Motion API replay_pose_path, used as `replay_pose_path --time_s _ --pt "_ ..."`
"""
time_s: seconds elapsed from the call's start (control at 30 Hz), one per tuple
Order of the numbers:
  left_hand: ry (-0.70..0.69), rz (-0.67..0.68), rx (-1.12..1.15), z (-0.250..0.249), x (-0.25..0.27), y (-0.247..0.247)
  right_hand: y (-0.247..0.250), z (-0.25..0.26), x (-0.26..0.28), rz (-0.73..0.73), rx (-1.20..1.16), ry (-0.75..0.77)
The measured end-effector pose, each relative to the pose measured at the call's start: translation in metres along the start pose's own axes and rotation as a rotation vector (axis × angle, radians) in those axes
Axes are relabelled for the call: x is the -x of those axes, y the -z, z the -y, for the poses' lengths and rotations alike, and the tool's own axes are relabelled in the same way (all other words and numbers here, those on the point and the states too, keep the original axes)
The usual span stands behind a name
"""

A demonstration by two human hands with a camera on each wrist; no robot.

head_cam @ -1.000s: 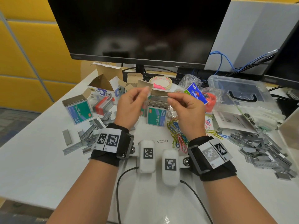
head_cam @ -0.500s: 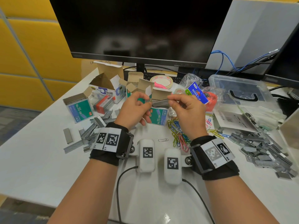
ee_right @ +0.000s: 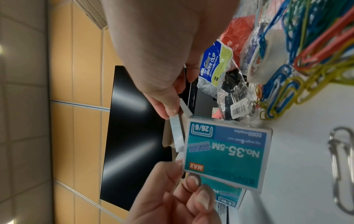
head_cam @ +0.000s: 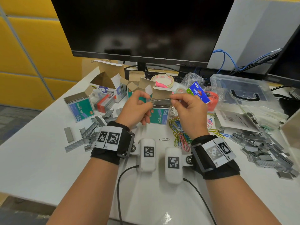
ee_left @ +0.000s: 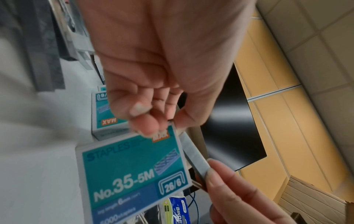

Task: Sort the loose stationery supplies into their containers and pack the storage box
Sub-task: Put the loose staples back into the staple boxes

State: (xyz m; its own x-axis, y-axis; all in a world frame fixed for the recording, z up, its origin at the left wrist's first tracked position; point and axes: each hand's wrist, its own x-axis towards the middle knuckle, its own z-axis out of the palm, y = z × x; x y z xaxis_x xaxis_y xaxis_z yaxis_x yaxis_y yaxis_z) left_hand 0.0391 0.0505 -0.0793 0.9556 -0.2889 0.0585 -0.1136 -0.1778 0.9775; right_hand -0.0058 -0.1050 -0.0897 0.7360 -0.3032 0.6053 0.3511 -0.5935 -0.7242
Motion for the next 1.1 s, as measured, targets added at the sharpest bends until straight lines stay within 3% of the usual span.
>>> replay_pose_path --time_s 0.57,1.1 --pt "0.013 -0.014 0.038 -0.0008 0.0001 0.0007 0.0016 0.0062 0.0008 0.07 0.116 0.043" --pt "0.015 0.023 0.069 0.002 -0.0017 0.0027 0.002 0.0061 0.0002 0.142 0.218 -0.065"
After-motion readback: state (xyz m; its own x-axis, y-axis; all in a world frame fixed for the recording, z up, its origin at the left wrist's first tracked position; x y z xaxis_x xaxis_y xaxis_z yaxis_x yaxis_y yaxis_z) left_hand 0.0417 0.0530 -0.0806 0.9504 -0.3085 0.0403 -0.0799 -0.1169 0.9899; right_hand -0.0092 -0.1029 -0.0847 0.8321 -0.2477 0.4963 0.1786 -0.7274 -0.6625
